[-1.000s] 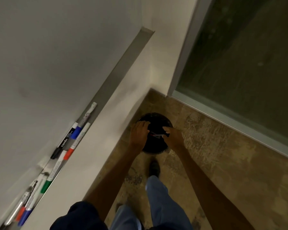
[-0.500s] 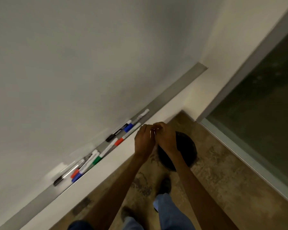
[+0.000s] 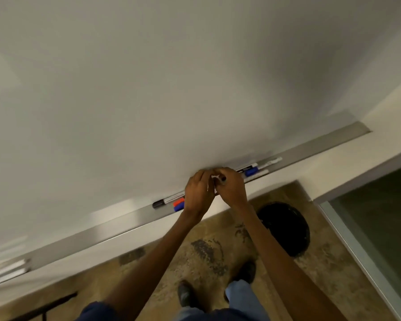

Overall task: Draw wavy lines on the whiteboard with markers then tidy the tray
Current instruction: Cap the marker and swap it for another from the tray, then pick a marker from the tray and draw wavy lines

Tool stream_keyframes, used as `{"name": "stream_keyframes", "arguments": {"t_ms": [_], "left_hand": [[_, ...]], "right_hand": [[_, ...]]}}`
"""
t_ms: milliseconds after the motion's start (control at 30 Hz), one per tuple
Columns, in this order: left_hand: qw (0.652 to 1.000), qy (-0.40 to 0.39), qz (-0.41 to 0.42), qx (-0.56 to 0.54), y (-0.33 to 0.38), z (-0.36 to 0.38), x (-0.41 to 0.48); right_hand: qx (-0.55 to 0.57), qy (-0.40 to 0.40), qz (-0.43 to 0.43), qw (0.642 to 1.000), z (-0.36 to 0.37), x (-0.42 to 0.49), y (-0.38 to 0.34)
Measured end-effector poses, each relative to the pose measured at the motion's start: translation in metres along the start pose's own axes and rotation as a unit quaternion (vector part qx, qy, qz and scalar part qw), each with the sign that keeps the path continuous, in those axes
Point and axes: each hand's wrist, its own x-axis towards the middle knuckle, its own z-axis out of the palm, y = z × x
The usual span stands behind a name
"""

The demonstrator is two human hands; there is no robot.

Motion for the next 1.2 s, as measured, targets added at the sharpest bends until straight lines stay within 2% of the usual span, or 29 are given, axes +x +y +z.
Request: {"name": "stream_keyframes", "arguments": {"t_ms": [200,633,1033,1200], "left_hand": [[0.996,-0.005,0.025,0.086,-0.053,-0.048,-0.036],[0.971,-0.087,-0.074,0.208,-0.126,-0.067,-0.082],[0.992,-0.067,-0.065,0.088,-0.151,-0.08,-0.098],[0.995,-0.054,-0.062,0.057,-0.16,-0.1,-0.109]], "right_hand": [[-0.021,-0.032,-0.054,0.998,0.041,-0.016,-0.034],[-0.138,-0.082,-0.108,0.981,0.103,-0.044,-0.062],[-0.252,-0.142,-0.167,0.942,0.134,-0.049,-0.071],[-0.238,-0.146,-0.202,0.939,0.145,-0.051,-0.079]]}}
